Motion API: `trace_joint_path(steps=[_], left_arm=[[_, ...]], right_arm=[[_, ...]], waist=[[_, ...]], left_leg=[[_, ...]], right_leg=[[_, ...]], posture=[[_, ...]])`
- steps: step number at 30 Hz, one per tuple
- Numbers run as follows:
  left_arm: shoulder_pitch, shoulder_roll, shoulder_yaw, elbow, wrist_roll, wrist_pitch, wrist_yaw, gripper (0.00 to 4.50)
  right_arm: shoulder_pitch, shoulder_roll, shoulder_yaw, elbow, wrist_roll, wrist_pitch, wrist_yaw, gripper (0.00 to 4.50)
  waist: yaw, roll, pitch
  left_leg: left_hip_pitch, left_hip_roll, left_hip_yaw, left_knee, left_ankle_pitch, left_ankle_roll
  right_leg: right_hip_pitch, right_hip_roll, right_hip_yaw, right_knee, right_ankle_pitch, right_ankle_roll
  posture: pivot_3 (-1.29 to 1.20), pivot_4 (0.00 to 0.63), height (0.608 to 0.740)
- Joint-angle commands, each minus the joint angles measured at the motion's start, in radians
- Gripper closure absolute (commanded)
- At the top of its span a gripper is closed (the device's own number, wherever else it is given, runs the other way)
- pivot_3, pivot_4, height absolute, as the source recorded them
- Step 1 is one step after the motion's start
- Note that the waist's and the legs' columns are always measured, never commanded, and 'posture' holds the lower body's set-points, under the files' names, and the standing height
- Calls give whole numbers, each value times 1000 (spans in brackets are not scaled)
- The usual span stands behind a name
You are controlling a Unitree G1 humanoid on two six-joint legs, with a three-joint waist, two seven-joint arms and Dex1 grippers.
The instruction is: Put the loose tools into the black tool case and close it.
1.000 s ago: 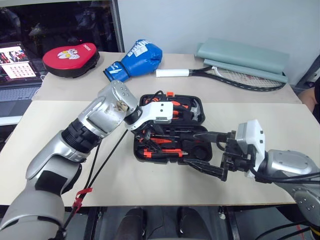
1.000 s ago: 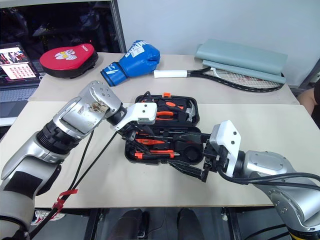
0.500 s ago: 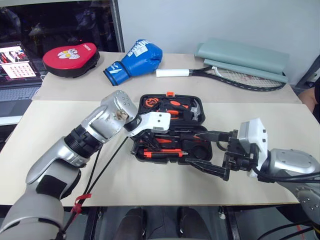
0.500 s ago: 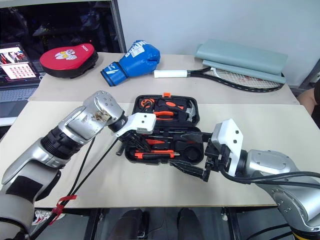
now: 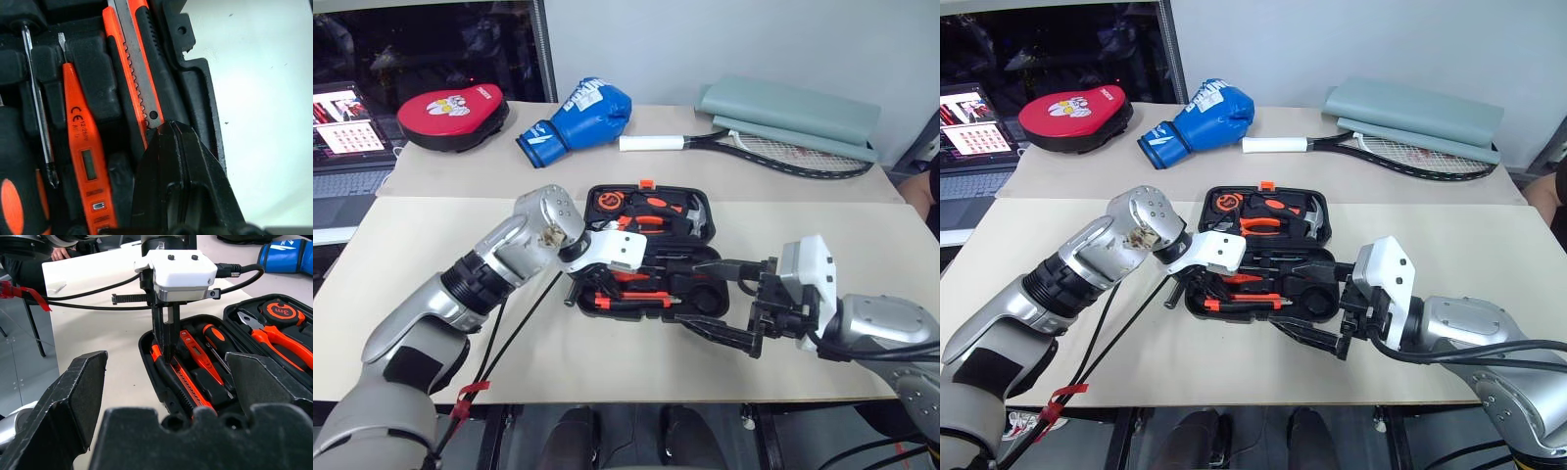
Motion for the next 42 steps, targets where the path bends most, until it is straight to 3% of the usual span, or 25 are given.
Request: trace_joint_path(steps=[1, 12, 20, 25, 30, 32, 36, 39, 42], left_arm=[[30, 0, -23, -40, 20, -19, -11, 4475], [72, -21, -35, -36, 64, -70, 0, 4475], [17, -201, 178, 107, -90, 12, 95, 4475], [-11, -206, 360, 163, -271, 6, 32, 2614], [-10, -180, 488, 234, -365, -66, 6, 742], [34, -69, 564, 231, -488, -87, -57, 66], [73, 104, 563, 201, -579, -42, -84, 66], [97, 149, 567, 156, -589, -34, -84, 66], [139, 150, 578, 79, -576, -57, -74, 66]], right_arm=[[5, -8, -31, -39, 22, 4, -14, 0], [38, -20, -48, -56, 44, 13, -25, 0], [134, -30, -123, -48, 10, 6, -43, 0], [296, -10, -303, -20, -41, -13, -39, 0], [486, 28, -518, 36, -82, -49, 51, 0], [671, 81, -691, 80, -109, -93, 192, 0], [853, 106, -869, 148, -134, -166, 368, 0], [848, 71, -915, 192, -131, -168, 392, 0], [779, -8, -873, 228, -152, -162, 399, 0]], waist=[[0, 0, 0], [4, 1, 0], [20, 3, -2], [4, 3, -2], [6, 3, -2], [9, 4, -2], [0, 5, -3], [0, 5, -3], [-2, 5, -2]], left_leg=[[0, 0, 0, 0, 0, 0], [1, 0, 0, 0, 0, 0], [-2, -1, -2, 4, 0, 0], [-4, 0, -1, 6, -1, 2], [-1, 1, -1, 6, -1, 2], [-1, 0, -1, 6, -1, 2], [1, 1, 1, 1, -1, 2], [3, 1, 1, 1, -1, 2], [13, 2, 1, 1, -1, 1]], right_leg=[[0, 0, 0, 0, 0, 0], [1, 0, 0, 0, 0, 0], [2, 0, -1, 0, 0, 1], [-1, 0, -1, 1, 0, 1], [2, 0, 0, 1, 0, 1], [2, 0, 0, 1, 0, 1], [0, 1, 1, 0, -1, 0], [5, 0, 2, -2, 0, 1], [18, -1, 2, -7, -5, 7]], posture=[[0, 150, 737], [0, 150, 737], [0, 150, 737], [0, 150, 737], [0, 150, 737], [0, 150, 737], [0, 150, 737], [0, 150, 737], [0, 150, 737]])
